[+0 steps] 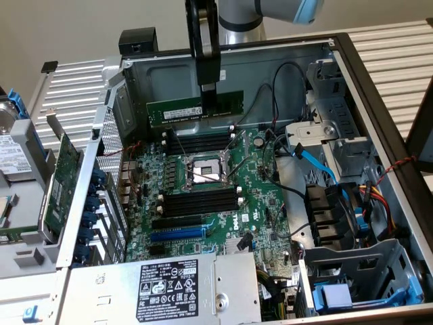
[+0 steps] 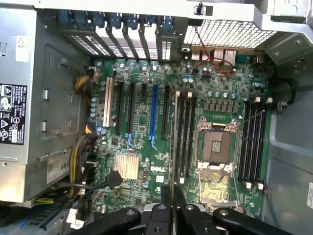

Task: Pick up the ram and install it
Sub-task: 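Pick up the ram and move it above insertion slot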

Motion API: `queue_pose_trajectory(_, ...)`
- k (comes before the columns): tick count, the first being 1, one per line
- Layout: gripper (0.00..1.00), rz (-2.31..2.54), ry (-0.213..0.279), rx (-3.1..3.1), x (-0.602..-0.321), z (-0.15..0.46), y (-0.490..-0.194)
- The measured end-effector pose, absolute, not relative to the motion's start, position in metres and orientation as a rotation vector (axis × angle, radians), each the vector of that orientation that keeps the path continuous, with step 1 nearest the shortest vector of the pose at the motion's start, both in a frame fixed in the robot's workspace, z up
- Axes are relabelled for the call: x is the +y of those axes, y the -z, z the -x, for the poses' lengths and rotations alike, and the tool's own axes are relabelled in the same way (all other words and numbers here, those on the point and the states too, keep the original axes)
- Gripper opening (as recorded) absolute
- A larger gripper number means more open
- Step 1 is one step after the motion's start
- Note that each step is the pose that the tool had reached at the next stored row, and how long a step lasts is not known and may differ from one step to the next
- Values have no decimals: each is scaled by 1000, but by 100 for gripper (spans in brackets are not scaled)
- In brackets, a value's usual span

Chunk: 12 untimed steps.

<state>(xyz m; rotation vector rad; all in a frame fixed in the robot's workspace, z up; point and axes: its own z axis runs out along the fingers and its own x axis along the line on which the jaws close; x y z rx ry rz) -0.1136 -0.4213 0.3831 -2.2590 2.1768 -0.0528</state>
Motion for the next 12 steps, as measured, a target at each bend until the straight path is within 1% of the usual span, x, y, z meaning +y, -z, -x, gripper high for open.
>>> queue_pose_trajectory(2, 13, 2254, 43, 2173, -421, 114, -380)
queue_pose_trajectory(12, 13, 2252, 39, 2172, -420, 114, -367)
